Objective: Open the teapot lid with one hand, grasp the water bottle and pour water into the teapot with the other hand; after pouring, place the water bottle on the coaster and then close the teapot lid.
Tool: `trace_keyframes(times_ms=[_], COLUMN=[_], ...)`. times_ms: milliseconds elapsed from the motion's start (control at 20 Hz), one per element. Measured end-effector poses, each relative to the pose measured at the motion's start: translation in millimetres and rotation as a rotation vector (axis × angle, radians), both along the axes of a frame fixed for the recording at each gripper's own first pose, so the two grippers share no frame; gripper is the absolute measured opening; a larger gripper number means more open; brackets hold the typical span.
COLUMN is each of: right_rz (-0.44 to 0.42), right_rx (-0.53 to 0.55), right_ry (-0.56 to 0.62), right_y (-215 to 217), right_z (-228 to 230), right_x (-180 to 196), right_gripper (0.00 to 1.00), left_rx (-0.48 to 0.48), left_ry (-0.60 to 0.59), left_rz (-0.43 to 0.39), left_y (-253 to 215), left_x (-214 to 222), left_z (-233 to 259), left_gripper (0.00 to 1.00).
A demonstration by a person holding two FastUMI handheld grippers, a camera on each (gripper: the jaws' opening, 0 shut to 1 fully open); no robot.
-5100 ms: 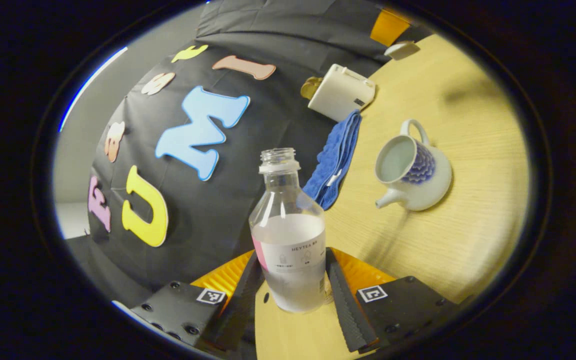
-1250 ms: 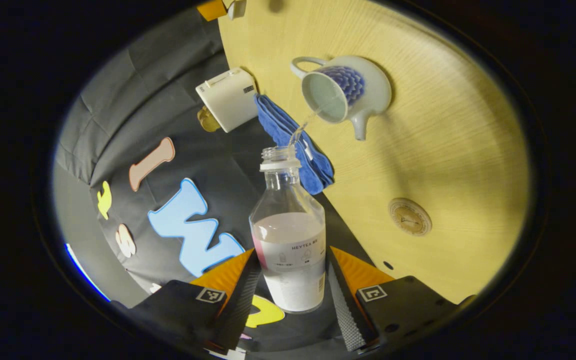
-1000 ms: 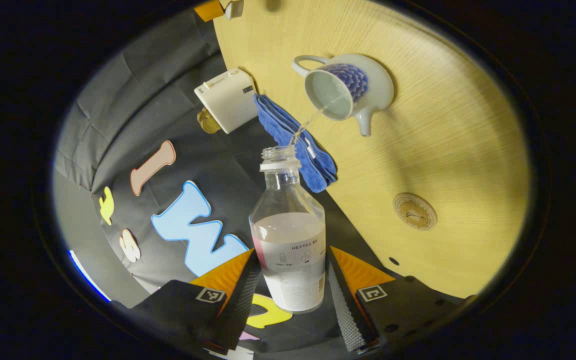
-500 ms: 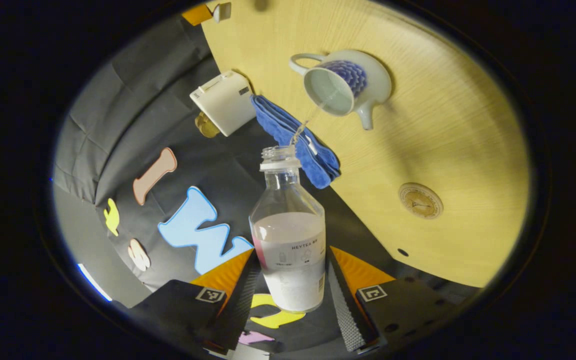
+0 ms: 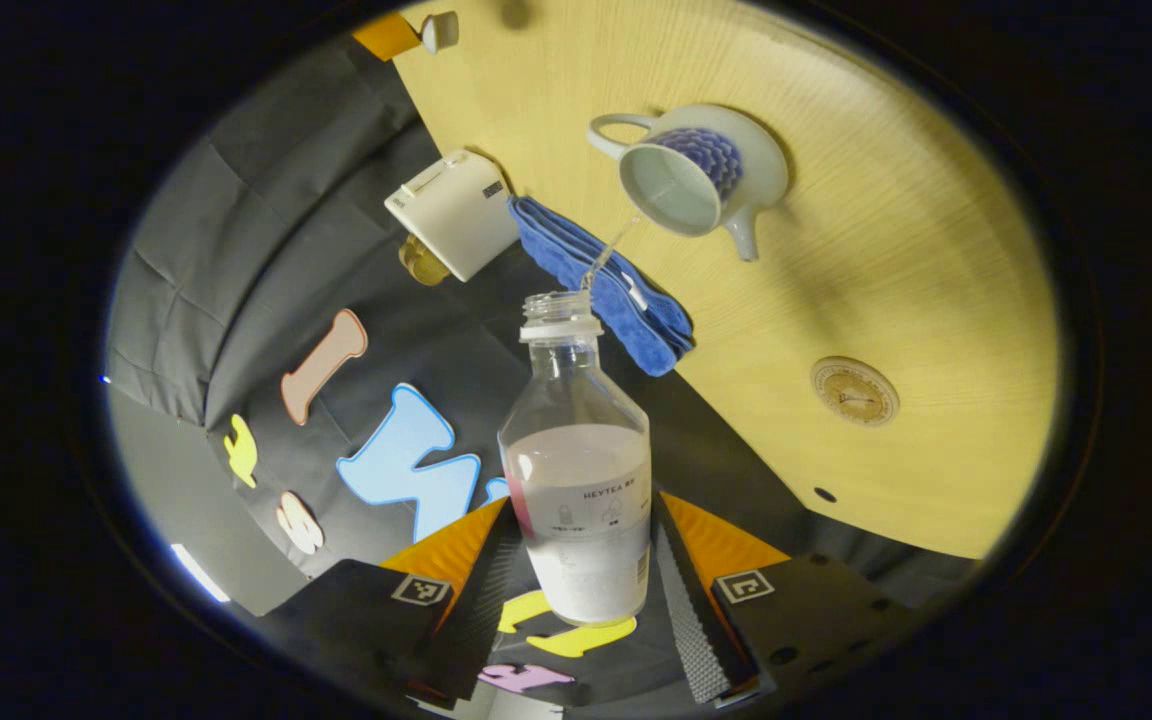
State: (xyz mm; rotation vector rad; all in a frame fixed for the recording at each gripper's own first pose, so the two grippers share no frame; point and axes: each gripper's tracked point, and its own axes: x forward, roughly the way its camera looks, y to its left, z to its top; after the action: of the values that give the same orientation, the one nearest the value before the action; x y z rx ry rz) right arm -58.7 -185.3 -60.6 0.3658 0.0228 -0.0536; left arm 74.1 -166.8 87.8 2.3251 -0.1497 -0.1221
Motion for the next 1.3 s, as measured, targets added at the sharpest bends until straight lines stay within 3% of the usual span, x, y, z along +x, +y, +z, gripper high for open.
trace_keyframes(times_ms=[250, 550, 1300], right_rz=[0.005, 0.010, -0.019], right_rx=[-0.004, -0.018, -0.161], right_ry=[0.012, 0.007, 0.073], right_y=[4, 7, 22], right_z=[-4, -2, 8], right_x=[2, 3, 11], right_gripper=[0.03, 0.03, 0.03], left_rx=[-0.050, -0.280, -1.126], left_ry=[0.005, 0.049, 0.120], left_rz=[-0.022, -0.054, -0.072], left_y=[-1, 1, 58], left_x=[0, 0, 14], left_z=[-2, -19, -41], left_gripper=[0.87, 0.87, 0.87])
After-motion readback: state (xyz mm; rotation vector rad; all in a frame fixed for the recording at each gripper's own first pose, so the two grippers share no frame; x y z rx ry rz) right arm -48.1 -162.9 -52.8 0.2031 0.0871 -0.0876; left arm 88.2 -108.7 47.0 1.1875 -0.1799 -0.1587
